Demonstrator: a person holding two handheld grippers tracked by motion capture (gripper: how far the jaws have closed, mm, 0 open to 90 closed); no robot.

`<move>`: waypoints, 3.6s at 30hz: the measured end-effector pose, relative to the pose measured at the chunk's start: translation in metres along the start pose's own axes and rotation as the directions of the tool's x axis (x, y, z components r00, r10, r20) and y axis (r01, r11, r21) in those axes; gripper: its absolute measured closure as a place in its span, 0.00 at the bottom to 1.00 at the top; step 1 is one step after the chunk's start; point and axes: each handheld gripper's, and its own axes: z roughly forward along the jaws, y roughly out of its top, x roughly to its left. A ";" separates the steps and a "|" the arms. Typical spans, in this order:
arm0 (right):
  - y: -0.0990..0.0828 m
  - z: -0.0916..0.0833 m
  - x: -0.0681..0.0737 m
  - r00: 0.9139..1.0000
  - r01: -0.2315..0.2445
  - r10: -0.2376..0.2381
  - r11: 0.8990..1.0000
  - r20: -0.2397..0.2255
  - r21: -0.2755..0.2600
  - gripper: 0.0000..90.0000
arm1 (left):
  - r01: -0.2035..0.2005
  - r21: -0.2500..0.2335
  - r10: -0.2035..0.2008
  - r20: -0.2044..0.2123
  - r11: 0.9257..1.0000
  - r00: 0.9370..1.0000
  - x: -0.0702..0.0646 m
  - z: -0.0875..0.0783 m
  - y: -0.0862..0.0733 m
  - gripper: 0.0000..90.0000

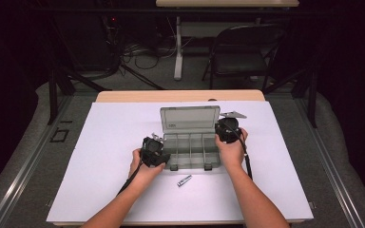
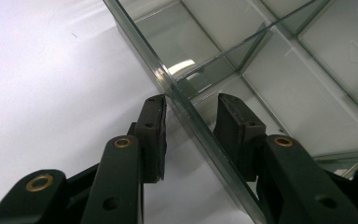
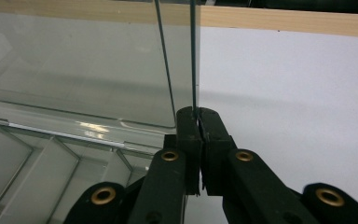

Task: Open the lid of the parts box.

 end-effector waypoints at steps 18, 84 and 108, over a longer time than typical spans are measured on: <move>0.013 0.013 -0.002 0.999 -0.048 0.047 0.997 0.008 0.063 0.99 | 0.011 -0.013 -0.011 -0.004 1.000 1.000 0.000 0.000 -0.001 0.71; 0.014 0.041 -0.005 0.994 -0.106 0.103 0.988 0.033 0.113 0.99 | 0.017 -0.018 -0.017 -0.007 1.000 1.000 -0.001 0.000 -0.002 0.71; 0.008 0.048 -0.004 0.994 -0.104 0.099 0.985 0.048 0.139 1.00 | 0.017 -0.020 -0.018 -0.007 1.000 1.000 -0.001 0.000 -0.002 0.71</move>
